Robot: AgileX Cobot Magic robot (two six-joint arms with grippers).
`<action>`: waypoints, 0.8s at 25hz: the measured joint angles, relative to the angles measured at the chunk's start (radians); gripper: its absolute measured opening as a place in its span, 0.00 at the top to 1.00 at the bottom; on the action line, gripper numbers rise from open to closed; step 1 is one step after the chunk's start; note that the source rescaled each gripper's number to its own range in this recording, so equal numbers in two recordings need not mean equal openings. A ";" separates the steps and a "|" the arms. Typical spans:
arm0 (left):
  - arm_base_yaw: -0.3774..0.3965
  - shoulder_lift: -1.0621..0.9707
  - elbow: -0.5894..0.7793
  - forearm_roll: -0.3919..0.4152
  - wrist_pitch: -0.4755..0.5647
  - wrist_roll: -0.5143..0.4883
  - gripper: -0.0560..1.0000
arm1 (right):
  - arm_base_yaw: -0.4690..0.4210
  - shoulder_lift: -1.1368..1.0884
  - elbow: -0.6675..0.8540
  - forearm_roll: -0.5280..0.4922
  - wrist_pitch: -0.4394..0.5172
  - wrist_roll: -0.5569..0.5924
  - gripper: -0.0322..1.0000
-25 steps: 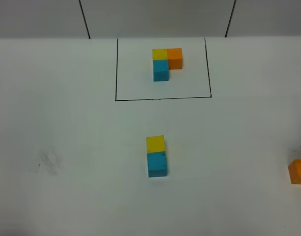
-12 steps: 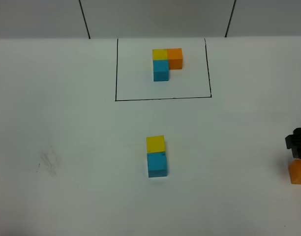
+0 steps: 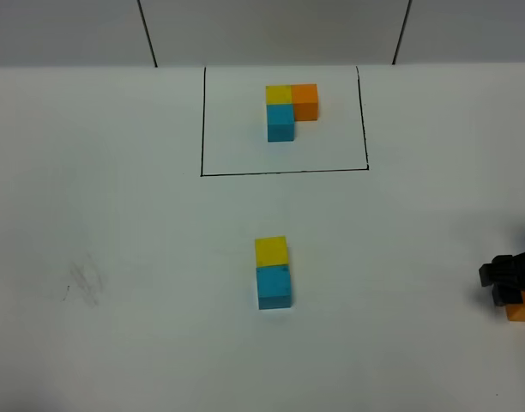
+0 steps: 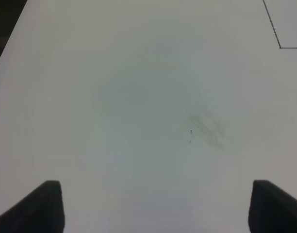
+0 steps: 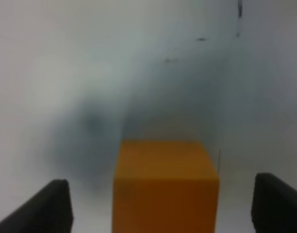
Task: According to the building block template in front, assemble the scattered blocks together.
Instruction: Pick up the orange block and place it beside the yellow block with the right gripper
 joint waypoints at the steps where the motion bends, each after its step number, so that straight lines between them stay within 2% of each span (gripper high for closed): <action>1: 0.000 0.000 0.000 0.000 0.000 -0.006 0.34 | -0.004 0.016 0.001 0.000 -0.001 0.000 0.36; 3: 0.000 0.000 0.000 0.000 0.000 -0.006 0.34 | -0.012 0.044 0.002 0.000 -0.005 -0.002 0.41; 4: 0.000 0.000 0.000 0.000 0.000 0.000 0.34 | -0.014 0.052 0.002 0.000 -0.007 -0.005 0.48; 5: 0.000 0.000 0.000 0.000 0.000 0.000 0.34 | -0.014 0.055 0.002 0.000 -0.008 -0.010 0.60; 6: 0.000 0.000 0.000 0.000 0.000 0.000 0.34 | -0.014 0.055 0.002 0.001 -0.008 -0.018 0.77; 9: 0.000 0.000 0.000 0.000 0.000 0.000 0.34 | -0.009 0.036 0.003 0.003 -0.013 -0.056 0.78; 13: 0.000 0.000 0.000 0.000 0.000 0.000 0.34 | 0.060 -0.058 -0.012 0.003 -0.011 -0.172 0.78; 17: 0.000 0.000 0.000 0.000 0.000 0.000 0.34 | 0.162 -0.082 -0.091 0.034 0.029 -0.440 0.78; 20: 0.000 0.000 0.000 0.000 0.000 0.000 0.34 | 0.227 -0.032 -0.185 0.085 0.093 -0.663 0.78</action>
